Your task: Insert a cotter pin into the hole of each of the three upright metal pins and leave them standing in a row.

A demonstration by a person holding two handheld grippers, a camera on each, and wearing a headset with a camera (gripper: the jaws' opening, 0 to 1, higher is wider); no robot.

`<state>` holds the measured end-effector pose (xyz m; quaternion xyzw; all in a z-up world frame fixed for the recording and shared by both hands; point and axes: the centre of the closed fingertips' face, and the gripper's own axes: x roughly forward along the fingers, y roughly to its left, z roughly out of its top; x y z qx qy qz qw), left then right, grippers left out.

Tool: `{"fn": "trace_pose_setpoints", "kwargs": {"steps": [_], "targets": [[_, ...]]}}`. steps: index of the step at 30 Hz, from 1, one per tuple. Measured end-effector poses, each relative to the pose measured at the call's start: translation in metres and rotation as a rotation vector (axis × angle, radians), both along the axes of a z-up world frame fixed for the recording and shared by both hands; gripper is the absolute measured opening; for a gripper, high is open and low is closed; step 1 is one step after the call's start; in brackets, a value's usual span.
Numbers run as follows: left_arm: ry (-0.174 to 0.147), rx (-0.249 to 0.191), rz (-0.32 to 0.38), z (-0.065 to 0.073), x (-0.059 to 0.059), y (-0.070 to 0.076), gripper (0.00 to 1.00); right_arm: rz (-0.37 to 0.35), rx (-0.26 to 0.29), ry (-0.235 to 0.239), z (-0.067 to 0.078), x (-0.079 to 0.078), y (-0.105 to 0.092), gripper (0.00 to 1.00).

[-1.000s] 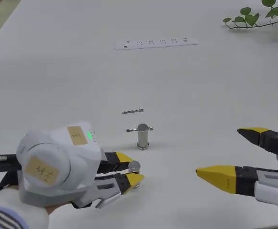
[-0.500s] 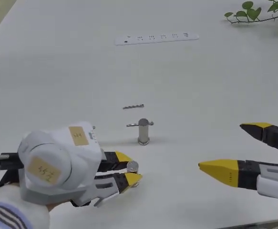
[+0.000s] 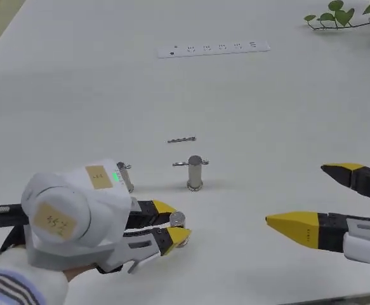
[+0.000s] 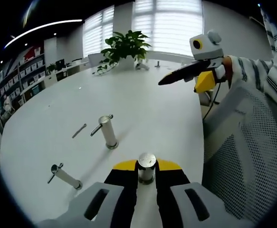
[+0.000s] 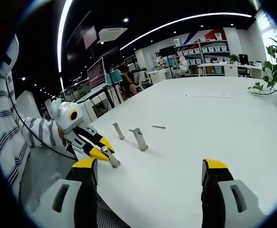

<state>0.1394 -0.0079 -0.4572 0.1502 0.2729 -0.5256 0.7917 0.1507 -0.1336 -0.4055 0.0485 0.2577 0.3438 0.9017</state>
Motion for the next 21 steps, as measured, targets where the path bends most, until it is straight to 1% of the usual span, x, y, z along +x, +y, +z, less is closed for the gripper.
{"fn": "trace_pose_setpoints", "kwargs": {"steps": [2,4,5,6,7,8,11,13,14,15,16,17,18,19,21], "targets": [[0.006,-0.007,0.001,0.002,-0.001,0.002,0.10,0.003,-0.001,0.000,0.000,0.000,0.001,0.89],[0.021,-0.033,0.006,0.006,-0.003,0.003,0.13,0.007,-0.003,0.001,0.001,0.001,0.001,0.89],[0.032,-0.055,0.010,0.010,-0.004,0.004,0.15,0.009,-0.005,0.000,0.001,0.001,0.001,0.89],[0.061,-0.102,0.031,0.015,-0.006,0.003,0.16,0.011,-0.008,0.000,0.001,0.001,0.001,0.89],[0.078,-0.128,0.042,0.018,-0.008,0.004,0.18,0.012,-0.008,-0.001,0.001,0.001,0.001,0.89],[0.086,-0.144,0.047,0.021,-0.008,0.006,0.20,0.012,-0.008,-0.002,0.002,0.002,0.001,0.89],[0.090,-0.167,0.064,0.027,-0.011,0.018,0.27,0.013,-0.006,-0.004,0.003,0.004,0.002,0.88],[0.095,-0.179,0.075,0.030,-0.013,0.023,0.31,0.016,-0.011,-0.003,0.003,0.005,0.001,0.88],[0.098,-0.194,0.088,0.033,-0.013,0.027,0.34,0.015,-0.012,-0.004,0.004,0.005,0.001,0.88],[0.091,-0.200,0.094,0.034,-0.013,0.029,0.38,0.015,-0.011,-0.005,0.004,0.006,0.001,0.87],[0.095,-0.208,0.099,0.036,-0.014,0.032,0.42,0.016,-0.011,-0.004,0.005,0.006,0.001,0.87],[0.109,-0.225,0.110,0.038,-0.015,0.034,0.47,0.019,-0.011,-0.003,0.005,0.006,0.001,0.86],[0.103,-0.229,0.116,0.039,-0.015,0.036,0.50,0.023,-0.013,-0.002,0.005,0.006,0.001,0.86],[0.088,-0.234,0.122,0.042,-0.015,0.039,0.53,0.025,-0.019,-0.001,0.005,0.007,0.000,0.85],[0.088,-0.239,0.131,0.044,-0.015,0.042,0.62,0.025,-0.023,-0.002,0.005,0.008,-0.001,0.85]]}}
